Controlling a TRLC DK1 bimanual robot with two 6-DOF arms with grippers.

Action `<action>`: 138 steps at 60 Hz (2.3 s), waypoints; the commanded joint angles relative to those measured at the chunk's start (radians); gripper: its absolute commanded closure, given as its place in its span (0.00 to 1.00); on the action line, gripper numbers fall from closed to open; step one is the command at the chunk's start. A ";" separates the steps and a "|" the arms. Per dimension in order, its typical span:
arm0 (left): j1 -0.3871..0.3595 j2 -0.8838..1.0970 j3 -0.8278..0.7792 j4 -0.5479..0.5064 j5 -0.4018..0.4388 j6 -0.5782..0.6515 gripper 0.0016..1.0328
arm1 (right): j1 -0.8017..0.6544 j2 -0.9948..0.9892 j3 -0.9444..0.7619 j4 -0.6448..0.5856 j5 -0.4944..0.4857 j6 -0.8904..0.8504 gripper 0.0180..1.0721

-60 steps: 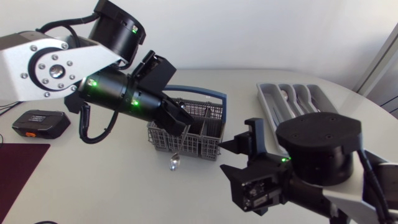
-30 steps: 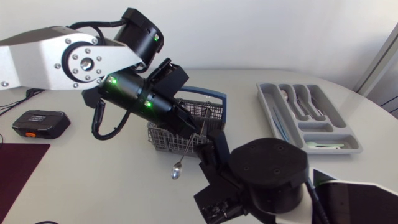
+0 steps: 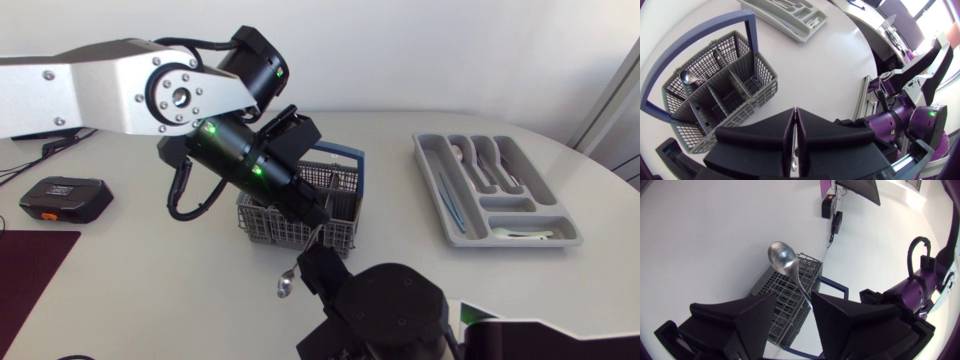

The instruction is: Unload the cutlery basket into the drawer organizer.

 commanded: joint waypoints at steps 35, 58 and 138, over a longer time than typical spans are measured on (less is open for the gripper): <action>-0.038 0.059 0.075 -0.074 0.015 0.013 0.97 | 0.054 0.078 -0.067 0.175 0.062 -0.120 0.81; -0.046 0.065 0.066 -0.094 0.038 0.010 0.97 | 0.058 0.113 -0.070 0.227 0.082 -0.155 0.91; -0.053 0.101 0.127 -0.148 0.036 0.023 0.96 | 0.061 0.119 -0.076 0.242 0.108 -0.190 0.92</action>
